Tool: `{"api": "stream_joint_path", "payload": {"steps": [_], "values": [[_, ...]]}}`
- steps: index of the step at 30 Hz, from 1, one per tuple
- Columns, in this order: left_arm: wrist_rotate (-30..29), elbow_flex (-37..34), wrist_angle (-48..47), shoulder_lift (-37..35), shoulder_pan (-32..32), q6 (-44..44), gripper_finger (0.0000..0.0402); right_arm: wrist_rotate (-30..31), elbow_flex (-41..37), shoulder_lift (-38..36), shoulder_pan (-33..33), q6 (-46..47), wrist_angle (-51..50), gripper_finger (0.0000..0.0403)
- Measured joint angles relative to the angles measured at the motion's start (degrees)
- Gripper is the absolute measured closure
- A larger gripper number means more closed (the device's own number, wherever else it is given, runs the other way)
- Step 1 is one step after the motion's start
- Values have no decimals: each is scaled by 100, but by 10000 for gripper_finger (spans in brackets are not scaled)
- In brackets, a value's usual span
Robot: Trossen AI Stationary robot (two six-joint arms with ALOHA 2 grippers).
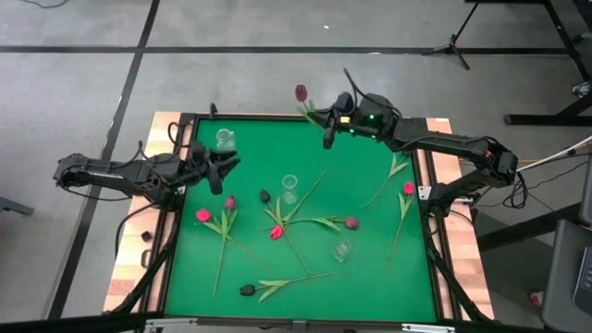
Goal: Sort flowers into vase by color
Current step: Put the top right dark red tulip into the top transparent vase
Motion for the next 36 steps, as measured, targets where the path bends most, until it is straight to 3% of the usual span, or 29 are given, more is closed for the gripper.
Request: {"api": "stream_joint_path", "payload": {"steps": [6, 16, 22, 36], "values": [[-212, 0, 257, -171, 1, 304, 230, -407, 4, 469, 122, 0, 1639, 402], [-248, 0, 333, -817, 0, 794, 230, -313, 54, 1919, 376, -121, 5295, 402], [-261, 0, 308, -1050, 0, 932, 230, -323, 961, 2781, 374, 24, 5410, 402], [-451, 0, 201, -1125, 2, 1186, 230, -416, 4067, 4890, 372, -8, 5415, 402]]}}
